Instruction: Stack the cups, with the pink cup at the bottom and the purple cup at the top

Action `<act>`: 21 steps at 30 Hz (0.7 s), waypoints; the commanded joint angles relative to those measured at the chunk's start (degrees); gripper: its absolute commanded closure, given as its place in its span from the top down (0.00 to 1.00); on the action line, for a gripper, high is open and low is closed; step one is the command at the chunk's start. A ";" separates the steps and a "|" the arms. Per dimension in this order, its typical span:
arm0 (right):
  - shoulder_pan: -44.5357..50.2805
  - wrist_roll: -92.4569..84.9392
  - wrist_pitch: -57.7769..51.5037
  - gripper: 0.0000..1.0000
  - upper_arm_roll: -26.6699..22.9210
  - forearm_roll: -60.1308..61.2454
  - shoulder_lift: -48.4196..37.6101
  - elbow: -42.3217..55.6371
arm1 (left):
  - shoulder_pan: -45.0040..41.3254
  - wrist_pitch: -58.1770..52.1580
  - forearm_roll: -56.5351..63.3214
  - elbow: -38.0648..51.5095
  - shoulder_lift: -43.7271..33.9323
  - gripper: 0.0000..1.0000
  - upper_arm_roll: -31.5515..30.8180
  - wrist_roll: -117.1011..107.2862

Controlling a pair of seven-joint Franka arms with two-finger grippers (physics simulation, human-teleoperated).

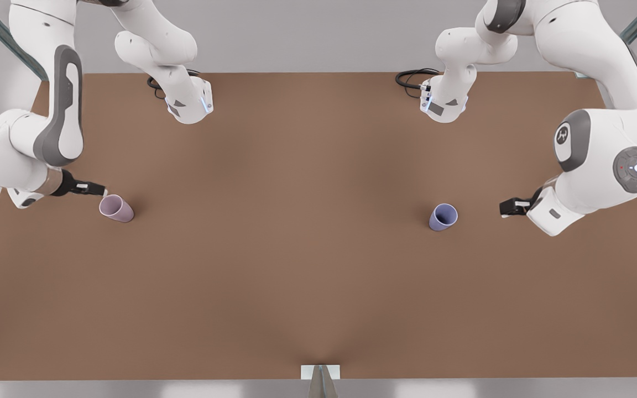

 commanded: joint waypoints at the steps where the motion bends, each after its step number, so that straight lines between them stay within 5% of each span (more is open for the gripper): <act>1: -1.04 -18.87 11.42 1.00 -1.84 0.06 0.71 -1.29 | 0.00 0.31 0.03 0.03 -0.01 1.00 0.00 1.54; 21: -1.13 -25.29 33.13 0.95 -4.48 0.32 9.93 -15.97 | 0.09 0.31 0.03 0.03 1.04 1.00 0.43 1.72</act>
